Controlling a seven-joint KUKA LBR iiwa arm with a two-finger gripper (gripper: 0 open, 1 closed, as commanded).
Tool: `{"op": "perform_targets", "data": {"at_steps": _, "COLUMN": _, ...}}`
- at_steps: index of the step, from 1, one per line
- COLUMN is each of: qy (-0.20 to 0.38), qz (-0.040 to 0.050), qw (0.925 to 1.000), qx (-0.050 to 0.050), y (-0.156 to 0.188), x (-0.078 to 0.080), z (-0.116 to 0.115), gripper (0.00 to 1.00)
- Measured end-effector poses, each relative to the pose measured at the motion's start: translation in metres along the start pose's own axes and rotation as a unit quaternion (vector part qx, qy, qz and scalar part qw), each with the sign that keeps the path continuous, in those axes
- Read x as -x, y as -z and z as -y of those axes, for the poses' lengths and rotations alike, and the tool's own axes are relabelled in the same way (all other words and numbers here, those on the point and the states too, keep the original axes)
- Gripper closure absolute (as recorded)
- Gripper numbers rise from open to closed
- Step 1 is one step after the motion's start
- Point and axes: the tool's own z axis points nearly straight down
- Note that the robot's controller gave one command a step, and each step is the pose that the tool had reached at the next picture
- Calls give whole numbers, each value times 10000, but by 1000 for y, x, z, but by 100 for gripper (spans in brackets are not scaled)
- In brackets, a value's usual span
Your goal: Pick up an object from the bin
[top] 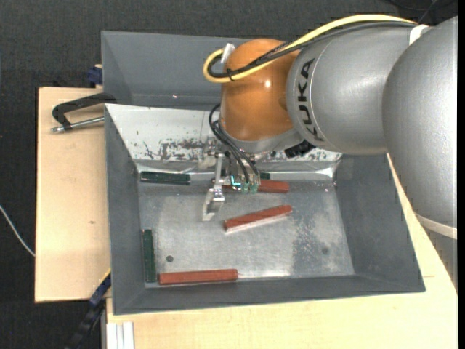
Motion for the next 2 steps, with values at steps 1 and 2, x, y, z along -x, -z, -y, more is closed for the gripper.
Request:
{"op": "perform_targets", "data": {"at_steps": 1, "qy": -8, "qz": 41, "qw": 10000, "qx": 6, "y": 5, "x": 2, "z": 1, "gripper": 0}}
{"op": "perform_targets", "data": {"at_steps": 2, "qy": 48, "qz": 67, "qw": 10000, "qx": 11, "y": -54, "x": -10, "z": 35, "gripper": 0}}
